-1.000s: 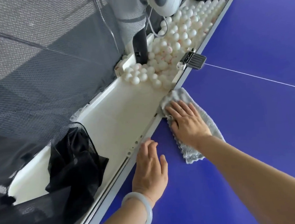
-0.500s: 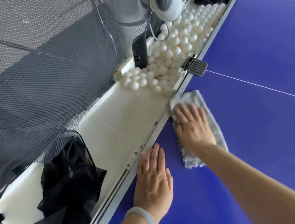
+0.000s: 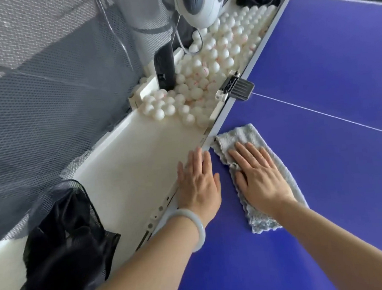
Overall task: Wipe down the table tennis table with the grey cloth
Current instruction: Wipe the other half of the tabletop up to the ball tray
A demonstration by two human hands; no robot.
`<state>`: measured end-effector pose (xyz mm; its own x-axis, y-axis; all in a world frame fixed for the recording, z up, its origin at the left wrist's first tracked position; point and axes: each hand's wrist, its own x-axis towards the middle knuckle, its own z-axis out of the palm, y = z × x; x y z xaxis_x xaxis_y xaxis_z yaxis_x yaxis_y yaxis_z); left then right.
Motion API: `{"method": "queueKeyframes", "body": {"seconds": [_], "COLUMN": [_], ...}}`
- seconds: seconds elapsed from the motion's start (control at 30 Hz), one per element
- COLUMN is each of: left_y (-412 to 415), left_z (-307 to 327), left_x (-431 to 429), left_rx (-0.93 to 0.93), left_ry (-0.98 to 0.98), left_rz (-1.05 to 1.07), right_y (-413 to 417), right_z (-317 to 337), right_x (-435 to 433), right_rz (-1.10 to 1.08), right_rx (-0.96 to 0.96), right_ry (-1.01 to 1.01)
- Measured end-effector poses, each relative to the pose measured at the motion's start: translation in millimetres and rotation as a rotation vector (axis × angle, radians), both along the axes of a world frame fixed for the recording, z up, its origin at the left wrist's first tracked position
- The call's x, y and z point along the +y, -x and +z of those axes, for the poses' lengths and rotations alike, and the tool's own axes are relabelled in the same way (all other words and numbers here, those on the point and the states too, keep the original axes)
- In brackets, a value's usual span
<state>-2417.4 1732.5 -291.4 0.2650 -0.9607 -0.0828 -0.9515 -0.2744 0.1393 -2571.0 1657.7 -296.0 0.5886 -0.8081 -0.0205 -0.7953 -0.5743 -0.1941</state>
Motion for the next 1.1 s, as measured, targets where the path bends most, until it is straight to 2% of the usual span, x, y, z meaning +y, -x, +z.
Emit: {"method": "queueKeyframes", "body": {"seconds": [0.17, 0.3, 0.33, 0.4, 0.47, 0.53, 0.63, 0.67, 0.73, 0.83, 1.1], "left_y": [-2, -4, -3, -2, -2, -2, -2, -2, -2, -2, -1], "left_z": [-13, -15, -15, -14, -15, -15, -14, -14, -14, -15, -13], "left_x": [-2, -7, -8, -7, -7, -6, -6, -6, -7, -7, -7], "left_rx": [0.054, 0.059, 0.061, 0.064, 0.064, 0.054, 0.039, 0.043, 0.053, 0.056, 0.073], "left_ry": [0.055, 0.04, 0.03, 0.023, 0.031, 0.032, 0.033, 0.029, 0.019, 0.02, 0.049], "left_rz": [-0.002, 0.016, 0.018, 0.02, 0.016, 0.016, 0.025, 0.026, 0.024, 0.022, 0.036], "right_y": [-14, -34, -35, -32, -42, -62, -66, -61, -50, -46, -77], "right_z": [-4, -3, -2, 2, 1, -2, -3, -1, 0, -3, 5], "right_x": [1, -51, -72, -102, -108, -91, -78, -89, -114, -137, -151], "right_rz": [-0.041, 0.121, 0.071, -0.162, -0.338, -0.288, 0.002, 0.028, -0.075, -0.249, -0.264], "right_rx": [-0.066, -0.052, -0.064, -0.093, -0.114, -0.119, -0.123, -0.139, -0.184, -0.153, -0.018], "right_ry": [-0.021, -0.011, -0.01, -0.031, -0.054, -0.038, -0.006, 0.004, 0.006, 0.024, 0.12]}}
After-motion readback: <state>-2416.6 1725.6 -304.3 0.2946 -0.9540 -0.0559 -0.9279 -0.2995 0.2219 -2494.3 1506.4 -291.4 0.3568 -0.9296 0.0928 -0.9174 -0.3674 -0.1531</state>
